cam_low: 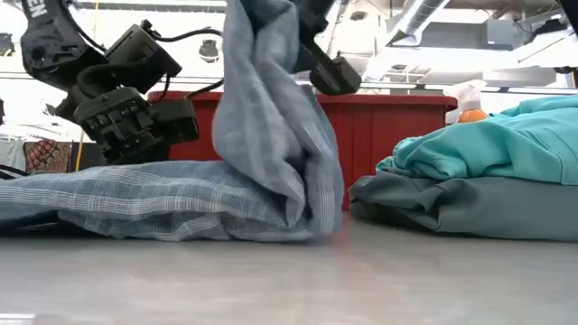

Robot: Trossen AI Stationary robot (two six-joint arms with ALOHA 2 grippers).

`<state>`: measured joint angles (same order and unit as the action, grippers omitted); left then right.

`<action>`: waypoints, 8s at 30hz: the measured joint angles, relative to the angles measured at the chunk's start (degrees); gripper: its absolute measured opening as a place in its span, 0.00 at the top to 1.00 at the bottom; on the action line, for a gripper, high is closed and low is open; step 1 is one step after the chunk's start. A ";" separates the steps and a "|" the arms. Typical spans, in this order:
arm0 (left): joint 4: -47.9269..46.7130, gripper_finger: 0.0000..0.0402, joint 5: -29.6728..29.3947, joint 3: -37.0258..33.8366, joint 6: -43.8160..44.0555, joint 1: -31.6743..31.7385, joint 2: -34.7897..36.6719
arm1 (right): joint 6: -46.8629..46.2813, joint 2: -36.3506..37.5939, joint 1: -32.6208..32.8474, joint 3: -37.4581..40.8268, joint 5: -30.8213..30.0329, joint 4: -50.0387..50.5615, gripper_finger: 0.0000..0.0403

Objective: Fold Laundry from Bin
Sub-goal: Fold the blue shirt, then stack the blue shirt on top of the sky blue shorts

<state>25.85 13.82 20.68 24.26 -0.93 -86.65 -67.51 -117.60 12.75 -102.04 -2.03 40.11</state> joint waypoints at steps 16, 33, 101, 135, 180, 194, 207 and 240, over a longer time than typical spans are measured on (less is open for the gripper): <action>-1.65 1.00 3.74 2.94 -0.80 0.62 -2.08 | 0.38 -2.69 -0.96 -0.09 1.42 -11.45 0.52; -5.35 1.00 6.98 2.98 -0.26 1.60 -0.77 | 7.14 5.48 1.82 -0.11 -1.59 -6.74 0.29; -31.42 1.00 -10.54 11.12 -2.56 -1.51 9.65 | 40.94 -1.47 3.97 17.07 -5.02 -55.01 0.94; -49.25 0.99 -7.20 19.17 -3.73 6.56 22.86 | 24.83 9.44 8.49 17.60 -14.59 -27.26 0.91; -5.31 0.21 -13.67 -3.81 32.29 -4.43 7.05 | -21.77 -0.59 5.53 33.61 -21.04 -46.68 0.28; 8.08 0.94 -11.35 -3.40 29.12 -4.50 4.52 | -6.89 -0.02 3.80 22.32 -16.35 -29.22 0.79; 6.39 0.94 -16.26 19.08 22.76 -6.91 4.89 | -6.32 21.79 8.34 16.74 -20.03 6.87 0.86; -26.93 0.71 -9.46 89.32 24.22 0.37 -45.96 | -35.69 55.29 30.16 51.05 -15.44 34.25 0.84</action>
<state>-1.08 4.36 110.00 48.49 -0.56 -132.61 -103.20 -62.31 42.92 -50.99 -17.48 74.36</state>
